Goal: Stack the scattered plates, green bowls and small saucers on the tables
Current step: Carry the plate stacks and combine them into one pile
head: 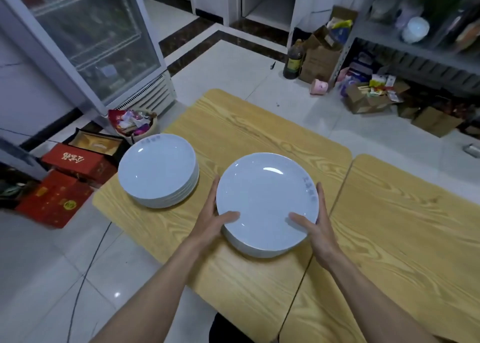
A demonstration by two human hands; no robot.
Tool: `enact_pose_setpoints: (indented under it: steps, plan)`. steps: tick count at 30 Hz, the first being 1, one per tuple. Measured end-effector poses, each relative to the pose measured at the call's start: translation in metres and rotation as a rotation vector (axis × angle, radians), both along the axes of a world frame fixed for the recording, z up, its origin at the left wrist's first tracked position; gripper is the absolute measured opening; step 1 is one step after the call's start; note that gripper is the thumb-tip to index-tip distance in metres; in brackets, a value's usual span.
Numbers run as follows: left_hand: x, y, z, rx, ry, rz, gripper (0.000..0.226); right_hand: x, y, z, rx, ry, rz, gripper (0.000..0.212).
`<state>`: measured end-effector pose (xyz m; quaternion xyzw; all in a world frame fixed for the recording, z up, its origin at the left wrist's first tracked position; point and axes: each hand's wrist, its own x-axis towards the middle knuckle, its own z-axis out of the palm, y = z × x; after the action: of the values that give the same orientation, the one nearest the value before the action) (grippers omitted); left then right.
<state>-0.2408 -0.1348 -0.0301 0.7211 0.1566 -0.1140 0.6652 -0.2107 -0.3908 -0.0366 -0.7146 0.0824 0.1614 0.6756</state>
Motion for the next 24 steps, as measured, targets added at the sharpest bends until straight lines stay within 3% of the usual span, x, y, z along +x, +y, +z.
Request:
enact_pose_setpoints:
  steps: [5, 13, 24]
  plan:
    - [0.006, 0.008, -0.019, -0.045, -0.045, -0.040, 0.090, 0.014, 0.001, -0.014, 0.091, -0.012, 0.002, 0.091]
    - [0.009, 0.009, -0.037, -0.084, -0.034, 0.048, 0.089, 0.017, 0.004, -0.033, 0.165, 0.044, -0.088, 0.090]
    - [0.013, 0.005, -0.033, -0.178, -0.146, 0.059, 0.085, 0.012, 0.014, -0.035, 0.264, -0.022, -0.167, 0.083]
